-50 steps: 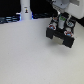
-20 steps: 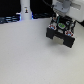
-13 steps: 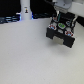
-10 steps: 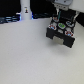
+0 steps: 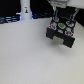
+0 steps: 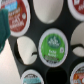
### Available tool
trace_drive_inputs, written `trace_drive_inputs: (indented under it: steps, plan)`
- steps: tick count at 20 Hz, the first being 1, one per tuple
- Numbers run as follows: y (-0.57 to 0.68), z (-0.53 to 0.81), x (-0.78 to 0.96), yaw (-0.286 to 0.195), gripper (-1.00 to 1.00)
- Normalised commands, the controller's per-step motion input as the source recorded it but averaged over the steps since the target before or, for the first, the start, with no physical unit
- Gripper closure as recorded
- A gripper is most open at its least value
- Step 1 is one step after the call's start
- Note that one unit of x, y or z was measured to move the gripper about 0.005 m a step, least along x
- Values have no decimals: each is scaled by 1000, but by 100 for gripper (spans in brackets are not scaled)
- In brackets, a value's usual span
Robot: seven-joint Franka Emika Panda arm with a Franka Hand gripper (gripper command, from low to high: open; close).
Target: Open the kcup holder, insert the kcup into the holder, and close the kcup holder
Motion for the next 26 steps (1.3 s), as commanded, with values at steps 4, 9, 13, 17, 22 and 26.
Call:
trace_drive_inputs:
  steps: [4, 9, 13, 17, 22, 26]
  plan:
    - [-445, 204, 635, 22, -100]
    - [-385, 53, 677, 27, -100]
    - [-278, -37, 676, 48, -100]
    - [-110, -237, 537, 61, -100]
    - [105, -191, 609, 69, -100]
    - [198, -169, 180, 204, -100]
